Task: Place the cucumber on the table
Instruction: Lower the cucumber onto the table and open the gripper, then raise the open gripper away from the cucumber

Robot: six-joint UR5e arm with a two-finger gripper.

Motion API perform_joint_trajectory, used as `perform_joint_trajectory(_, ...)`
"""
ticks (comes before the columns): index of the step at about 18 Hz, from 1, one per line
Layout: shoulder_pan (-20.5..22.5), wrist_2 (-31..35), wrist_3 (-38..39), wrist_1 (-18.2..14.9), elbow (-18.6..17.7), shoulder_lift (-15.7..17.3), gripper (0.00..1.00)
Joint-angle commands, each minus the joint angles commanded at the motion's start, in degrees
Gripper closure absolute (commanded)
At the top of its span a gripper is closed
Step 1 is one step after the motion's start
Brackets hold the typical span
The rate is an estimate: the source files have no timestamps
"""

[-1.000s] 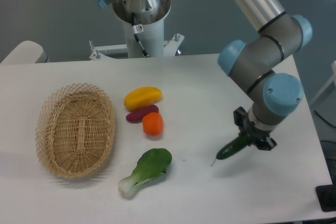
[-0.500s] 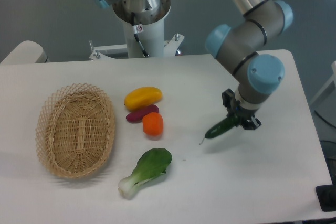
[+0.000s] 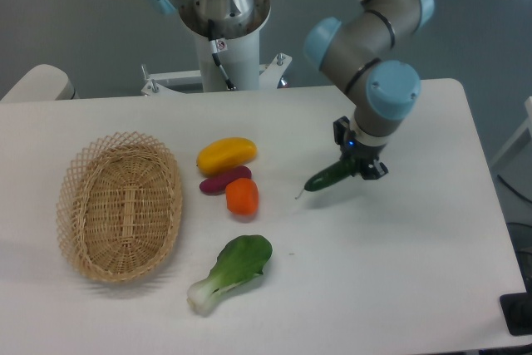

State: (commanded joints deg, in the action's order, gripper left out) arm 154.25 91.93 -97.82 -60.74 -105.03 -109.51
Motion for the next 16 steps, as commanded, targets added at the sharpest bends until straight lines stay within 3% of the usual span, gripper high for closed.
perform_joint_trajectory(3,-0.3,0.0,0.0,0.7,0.0,-0.5,0.36)
perform_joint_trajectory(7,-0.3,0.0,0.8,0.8,0.0,-0.5,0.00)
perform_joint_trajectory(13,-0.4,-0.1,5.4,1.0,2.7,-0.8,0.00)
perform_joint_trajectory(16,-0.4,-0.1,4.7,1.1,6.1,-2.0,0.00)
